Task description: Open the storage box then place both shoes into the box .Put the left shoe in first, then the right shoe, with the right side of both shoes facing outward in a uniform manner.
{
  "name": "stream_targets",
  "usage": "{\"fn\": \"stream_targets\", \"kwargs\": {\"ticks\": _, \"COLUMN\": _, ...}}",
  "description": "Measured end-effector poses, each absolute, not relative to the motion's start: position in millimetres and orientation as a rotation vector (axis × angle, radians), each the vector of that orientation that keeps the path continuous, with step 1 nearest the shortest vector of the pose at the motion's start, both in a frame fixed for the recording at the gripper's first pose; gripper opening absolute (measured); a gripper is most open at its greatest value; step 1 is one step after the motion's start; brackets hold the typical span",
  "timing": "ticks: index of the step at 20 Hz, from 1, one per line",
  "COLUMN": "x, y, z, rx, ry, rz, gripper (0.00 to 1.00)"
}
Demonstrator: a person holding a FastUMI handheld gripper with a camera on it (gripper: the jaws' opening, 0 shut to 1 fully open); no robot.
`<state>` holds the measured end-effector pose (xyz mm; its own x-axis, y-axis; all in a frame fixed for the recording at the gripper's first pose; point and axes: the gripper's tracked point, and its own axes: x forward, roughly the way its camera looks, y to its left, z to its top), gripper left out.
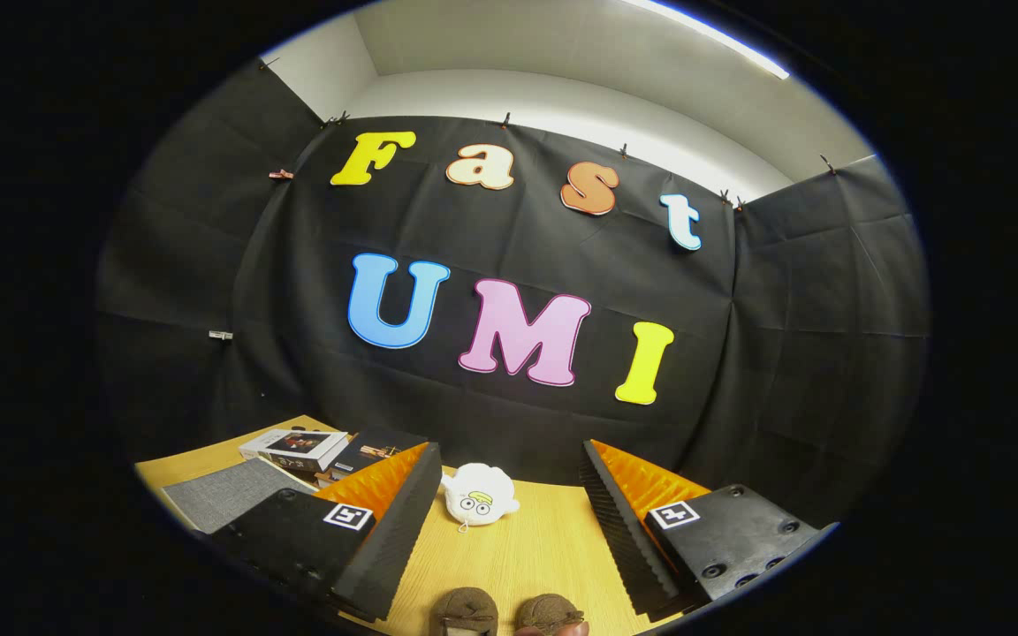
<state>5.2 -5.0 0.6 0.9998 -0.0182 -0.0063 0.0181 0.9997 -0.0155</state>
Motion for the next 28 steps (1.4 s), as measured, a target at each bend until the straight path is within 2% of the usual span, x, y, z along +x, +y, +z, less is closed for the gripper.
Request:
{"fn": "stream_targets", "kwargs": {"ticks": 6, "x": 7.6, "y": -3.9, "z": -1.3, "rx": -0.003, "ry": 0.013, "rz": -0.004, "gripper": 0.97}}
{"fn": "stream_targets", "kwargs": {"ticks": 10, "x": 14.0, "y": 16.2, "z": -20.1, "rx": 0.021, "ry": 0.091, "rz": 0.101, "gripper": 0.97}}
{"fn": "stream_targets", "kwargs": {"ticks": 17, "x": 7.5, "y": 87.4, "z": -73.4, "rx": 0.36, "ry": 0.384, "rz": 0.466, "gripper": 0.98}}
{"fn": "stream_targets", "kwargs": {"ticks": 23, "x": -15.3, "y": 128.4, "z": -138.8, "rx": 0.582, "ry": 0.698, "rz": 0.665, "gripper": 0.98}}
{"fn": "stream_targets", "kwargs": {"ticks": 28, "x": -36.0, "y": 164.3, "z": -174.6, "rx": 0.923, "ry": 0.908, "rz": 0.778, "gripper": 0.98}}
